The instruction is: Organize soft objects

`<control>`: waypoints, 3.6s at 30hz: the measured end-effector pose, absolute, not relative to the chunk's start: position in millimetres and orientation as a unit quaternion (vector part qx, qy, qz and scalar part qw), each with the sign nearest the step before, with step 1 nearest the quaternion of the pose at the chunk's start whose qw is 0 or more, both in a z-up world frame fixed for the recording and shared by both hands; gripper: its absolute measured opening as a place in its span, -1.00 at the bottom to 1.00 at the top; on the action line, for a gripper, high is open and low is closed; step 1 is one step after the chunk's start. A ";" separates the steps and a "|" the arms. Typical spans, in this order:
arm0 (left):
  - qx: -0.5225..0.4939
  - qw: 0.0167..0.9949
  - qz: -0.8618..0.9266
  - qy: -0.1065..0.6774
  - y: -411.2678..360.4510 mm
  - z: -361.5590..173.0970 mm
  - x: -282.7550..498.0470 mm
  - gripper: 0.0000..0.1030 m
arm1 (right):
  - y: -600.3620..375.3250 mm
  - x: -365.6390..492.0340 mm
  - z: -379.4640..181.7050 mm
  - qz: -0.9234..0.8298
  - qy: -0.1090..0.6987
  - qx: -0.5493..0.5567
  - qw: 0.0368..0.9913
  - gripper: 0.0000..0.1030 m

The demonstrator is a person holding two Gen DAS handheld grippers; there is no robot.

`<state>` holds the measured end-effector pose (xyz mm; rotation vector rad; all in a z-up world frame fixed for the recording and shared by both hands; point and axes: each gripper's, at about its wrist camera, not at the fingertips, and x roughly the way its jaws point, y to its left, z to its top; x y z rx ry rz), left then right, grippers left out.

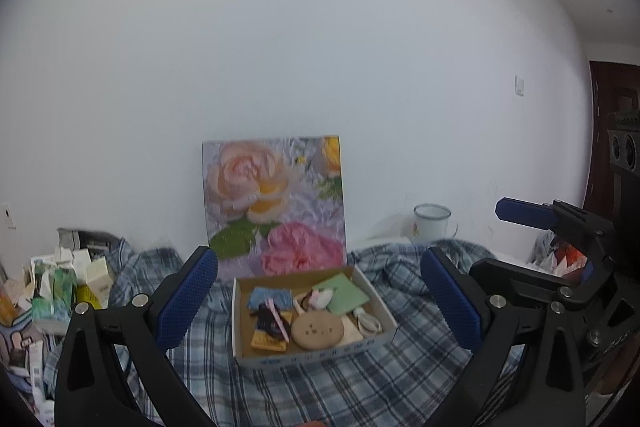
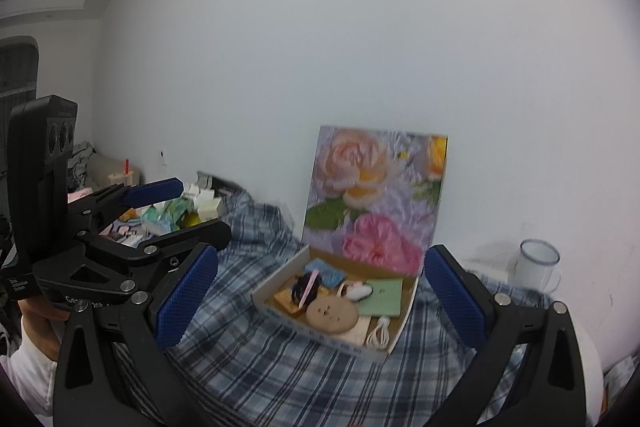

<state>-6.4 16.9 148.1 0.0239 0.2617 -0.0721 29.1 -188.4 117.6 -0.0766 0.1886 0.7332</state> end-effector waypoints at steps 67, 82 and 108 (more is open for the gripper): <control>0.006 0.967 0.017 0.253 25.1 20.6 -8.0 0.99 | -173.4 52.2 -10.3 0.320 0.225 -0.034 0.920 1.00; 0.006 0.967 0.017 0.253 25.6 20.4 -7.6 0.99 | -172.5 52.0 -10.7 0.320 0.226 -0.033 0.919 1.00; 0.006 0.967 0.017 0.254 26.2 19.8 -7.1 0.99 | -171.9 52.6 -11.1 0.320 0.227 -0.034 0.919 1.00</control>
